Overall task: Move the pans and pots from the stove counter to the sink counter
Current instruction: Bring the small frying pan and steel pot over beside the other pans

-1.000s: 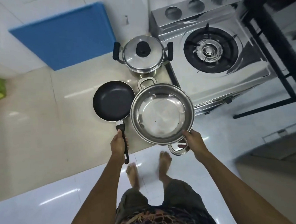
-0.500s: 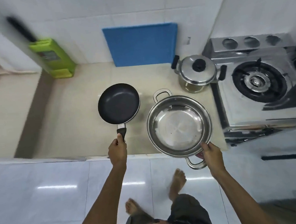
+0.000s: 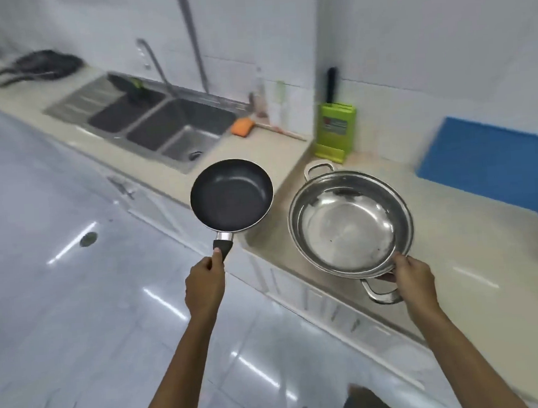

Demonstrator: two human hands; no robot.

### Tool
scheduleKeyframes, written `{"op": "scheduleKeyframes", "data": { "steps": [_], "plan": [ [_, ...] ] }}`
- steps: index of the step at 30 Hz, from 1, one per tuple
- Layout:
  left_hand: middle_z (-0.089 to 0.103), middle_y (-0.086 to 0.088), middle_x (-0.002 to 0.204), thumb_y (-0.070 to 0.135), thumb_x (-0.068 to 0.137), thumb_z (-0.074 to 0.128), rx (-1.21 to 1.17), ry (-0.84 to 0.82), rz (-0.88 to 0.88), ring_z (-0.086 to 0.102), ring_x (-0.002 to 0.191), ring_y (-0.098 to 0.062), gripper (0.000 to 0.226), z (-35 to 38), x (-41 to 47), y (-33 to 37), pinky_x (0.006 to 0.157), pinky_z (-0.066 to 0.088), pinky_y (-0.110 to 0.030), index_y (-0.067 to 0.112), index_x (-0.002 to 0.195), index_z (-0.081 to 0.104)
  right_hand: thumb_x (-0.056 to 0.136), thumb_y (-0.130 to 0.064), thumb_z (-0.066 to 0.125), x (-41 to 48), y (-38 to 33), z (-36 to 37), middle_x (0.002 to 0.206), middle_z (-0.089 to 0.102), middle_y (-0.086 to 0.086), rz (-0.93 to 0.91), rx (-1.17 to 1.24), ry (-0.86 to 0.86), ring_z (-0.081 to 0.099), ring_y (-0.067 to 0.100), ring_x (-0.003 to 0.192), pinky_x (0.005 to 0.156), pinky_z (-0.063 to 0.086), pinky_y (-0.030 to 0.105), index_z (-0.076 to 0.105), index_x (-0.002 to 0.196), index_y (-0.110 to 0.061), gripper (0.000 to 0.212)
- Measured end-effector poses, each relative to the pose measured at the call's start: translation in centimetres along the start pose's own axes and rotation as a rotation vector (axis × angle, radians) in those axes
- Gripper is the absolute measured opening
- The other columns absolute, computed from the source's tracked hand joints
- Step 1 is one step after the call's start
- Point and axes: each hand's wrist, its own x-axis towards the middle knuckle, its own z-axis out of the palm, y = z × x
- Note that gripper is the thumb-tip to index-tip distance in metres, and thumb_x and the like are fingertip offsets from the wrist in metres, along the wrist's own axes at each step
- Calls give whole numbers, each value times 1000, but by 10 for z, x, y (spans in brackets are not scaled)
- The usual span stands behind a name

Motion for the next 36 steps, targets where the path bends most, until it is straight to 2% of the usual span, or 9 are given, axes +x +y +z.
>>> {"op": "scheduleKeyframes", "data": {
  "steps": [4,10,17,22,25,29,32,34,36],
  "plan": [
    [70,-6,78,52,99,39,-67,113,-64,65,79,-27,57,-65,45,-20,67,47,-37,8,76,65,84,-41,50,3,-71,85,90,80,11,-74,17,-142,77,39,87,87,58,57,74,82,-8,41],
    [70,-6,79,51,101,39,-111,245,-171,65,76,-24,55,-128,134,-39,66,46,-33,10,77,67,77,-44,51,24,-170,216,83,80,9,-192,-27,-303,78,35,72,70,63,57,75,82,-9,42],
    [71,-8,81,51,101,41,-145,318,-273,67,78,-27,55,-178,272,-32,68,49,-35,9,79,69,77,-45,48,62,-278,380,86,81,9,-251,-120,-463,76,40,86,85,59,61,75,85,-9,46],
    [71,-1,79,54,99,41,-158,372,-358,66,78,-25,51,-212,367,-30,78,56,-43,17,76,68,77,-43,48,85,-355,484,76,82,-2,-260,-120,-514,80,28,69,87,60,52,75,81,-12,42],
    [71,-2,76,55,99,42,-175,407,-397,67,76,-26,53,-234,419,-42,75,56,-42,16,74,68,77,-41,51,95,-395,546,78,82,-2,-247,-94,-525,80,28,66,82,58,51,74,80,-12,37],
    [71,0,75,55,99,41,-172,422,-426,66,75,-24,53,-264,502,-57,69,51,-36,18,73,68,86,-36,52,107,-441,635,84,82,8,-259,-94,-541,80,30,72,59,59,45,74,84,-9,34],
    [71,-3,77,54,99,42,-169,420,-428,67,76,-27,53,-288,574,-68,72,53,-38,15,75,68,85,-38,52,113,-470,708,88,81,9,-270,-99,-535,80,32,74,68,60,49,75,89,-8,38],
    [71,-6,77,54,99,42,-179,408,-409,67,77,-28,55,-308,629,-76,75,55,-42,11,77,69,84,-36,52,116,-490,762,86,81,10,-255,-69,-540,80,33,72,64,58,43,75,86,-8,36],
    [71,-6,77,54,99,42,-155,384,-403,67,76,-28,56,-331,686,-84,75,56,-43,10,77,69,84,-38,52,118,-512,812,84,81,13,-253,-101,-507,80,37,75,68,59,53,74,83,-7,38]
  ]
}}
